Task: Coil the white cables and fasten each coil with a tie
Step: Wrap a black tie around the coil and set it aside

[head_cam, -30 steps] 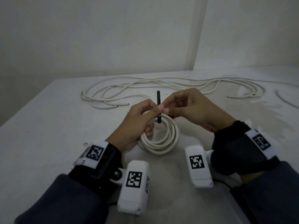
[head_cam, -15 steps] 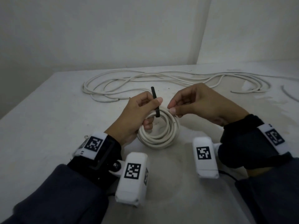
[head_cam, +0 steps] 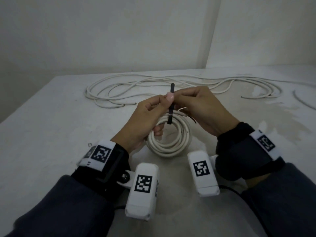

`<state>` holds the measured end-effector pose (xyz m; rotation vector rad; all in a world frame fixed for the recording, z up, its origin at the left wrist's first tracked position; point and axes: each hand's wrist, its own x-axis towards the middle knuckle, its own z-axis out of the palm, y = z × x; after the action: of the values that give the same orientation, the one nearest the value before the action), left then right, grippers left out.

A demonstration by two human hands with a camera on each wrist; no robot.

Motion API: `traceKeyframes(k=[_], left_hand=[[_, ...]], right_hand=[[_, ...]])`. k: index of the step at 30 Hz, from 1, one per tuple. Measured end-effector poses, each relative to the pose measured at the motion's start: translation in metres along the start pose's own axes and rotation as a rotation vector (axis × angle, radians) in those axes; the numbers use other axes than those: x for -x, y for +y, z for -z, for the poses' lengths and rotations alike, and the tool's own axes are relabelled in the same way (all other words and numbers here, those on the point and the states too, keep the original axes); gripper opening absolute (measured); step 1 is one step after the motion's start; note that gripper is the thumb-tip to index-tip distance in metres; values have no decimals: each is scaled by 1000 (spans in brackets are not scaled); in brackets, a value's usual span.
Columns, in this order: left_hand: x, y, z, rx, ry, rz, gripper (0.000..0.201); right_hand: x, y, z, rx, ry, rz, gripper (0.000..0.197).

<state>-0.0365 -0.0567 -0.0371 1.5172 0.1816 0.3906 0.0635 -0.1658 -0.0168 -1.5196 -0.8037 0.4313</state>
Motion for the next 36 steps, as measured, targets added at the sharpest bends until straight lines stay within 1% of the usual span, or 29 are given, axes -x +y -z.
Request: traceKeyframes(k=[4,8,11,15,17,22,25,27,31,33,36], left_hand=[[-3,1,-1,-6,-8,17,24],[-4,8,-10,15,-65,-22,30],[-2,7,-13,-3,-88,-17,29],[1,0,-8,-21,-52,11,25],[2,-1,-8,-71,-31,16,24],[5,9,-14,-109,-12,95,27],[1,25,-28,-206,0,50,32],[-4,36,-41,-216,1,28,33],[-15,51,-69,-128,-35,42,34],[-22,55,-85,-121,-64,43,32],[-34,59,-108,-152,-118,27,32]], right_hand=[[2,-6,3,64,116,125,10],[0,-10,6,9,266,220,10],[1,-7,6,-1,276,165,11],[0,-3,5,-34,246,79,10],[-1,-2,6,-32,244,45,12],[4,-15,18,91,183,-24,11],[9,-32,35,124,165,-33,10],[12,-42,46,108,188,-26,9],[16,-55,69,72,273,-27,14],[18,-56,82,29,313,-60,17],[21,-54,107,-38,341,-116,12]])
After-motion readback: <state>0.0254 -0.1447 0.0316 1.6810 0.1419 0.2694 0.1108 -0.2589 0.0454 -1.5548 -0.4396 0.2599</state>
